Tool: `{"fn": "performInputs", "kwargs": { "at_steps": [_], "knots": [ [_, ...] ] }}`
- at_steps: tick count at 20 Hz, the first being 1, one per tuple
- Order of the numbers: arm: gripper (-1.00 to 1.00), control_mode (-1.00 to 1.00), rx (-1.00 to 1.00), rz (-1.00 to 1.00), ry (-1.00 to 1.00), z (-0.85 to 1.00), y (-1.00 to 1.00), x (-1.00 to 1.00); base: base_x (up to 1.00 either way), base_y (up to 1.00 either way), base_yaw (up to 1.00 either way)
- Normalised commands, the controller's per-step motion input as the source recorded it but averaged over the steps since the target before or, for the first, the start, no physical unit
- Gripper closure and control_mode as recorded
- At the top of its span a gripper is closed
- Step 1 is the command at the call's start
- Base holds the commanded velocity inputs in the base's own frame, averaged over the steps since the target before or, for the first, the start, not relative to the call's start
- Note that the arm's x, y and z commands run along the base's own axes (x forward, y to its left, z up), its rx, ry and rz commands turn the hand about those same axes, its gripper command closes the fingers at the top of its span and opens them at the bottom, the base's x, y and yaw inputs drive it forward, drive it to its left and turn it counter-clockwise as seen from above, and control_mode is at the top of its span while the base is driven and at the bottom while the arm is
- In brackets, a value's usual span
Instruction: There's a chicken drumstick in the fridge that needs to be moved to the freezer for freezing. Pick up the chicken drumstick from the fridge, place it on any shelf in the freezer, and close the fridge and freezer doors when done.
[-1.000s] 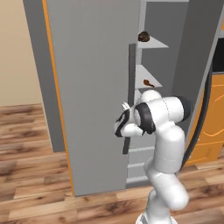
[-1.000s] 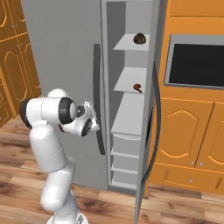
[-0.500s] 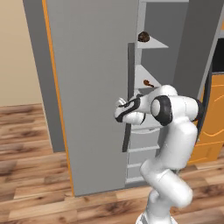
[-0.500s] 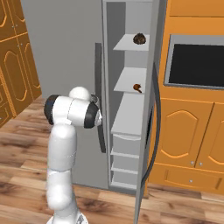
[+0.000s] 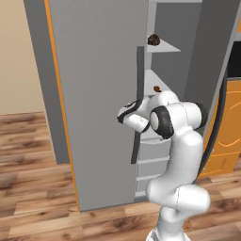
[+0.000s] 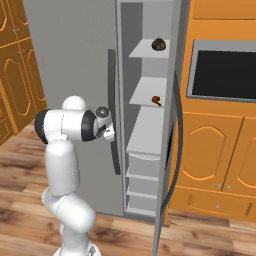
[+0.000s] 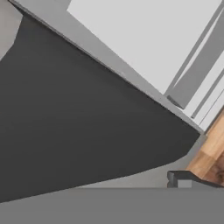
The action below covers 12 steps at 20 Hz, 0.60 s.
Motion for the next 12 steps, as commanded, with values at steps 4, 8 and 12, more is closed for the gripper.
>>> {"fn": "performInputs", "kwargs": {
  "at_steps": [4, 8, 12],
  "knots": [
    [-1.00, -1.00, 0.01, 0.00, -0.04, 0.60, -0.37, -0.15, 0.00, 0.00, 0.00],
    [-1.00, -1.00, 0.00, 0.00, -0.15, 0.79, -0.15, -0.29, 0.00, 0.00, 0.00],
    [-1.00, -1.00, 0.00, 0.00, -0.15, 0.79, -0.01, -0.55, 0.00, 0.00, 0.00]
  ]
}}
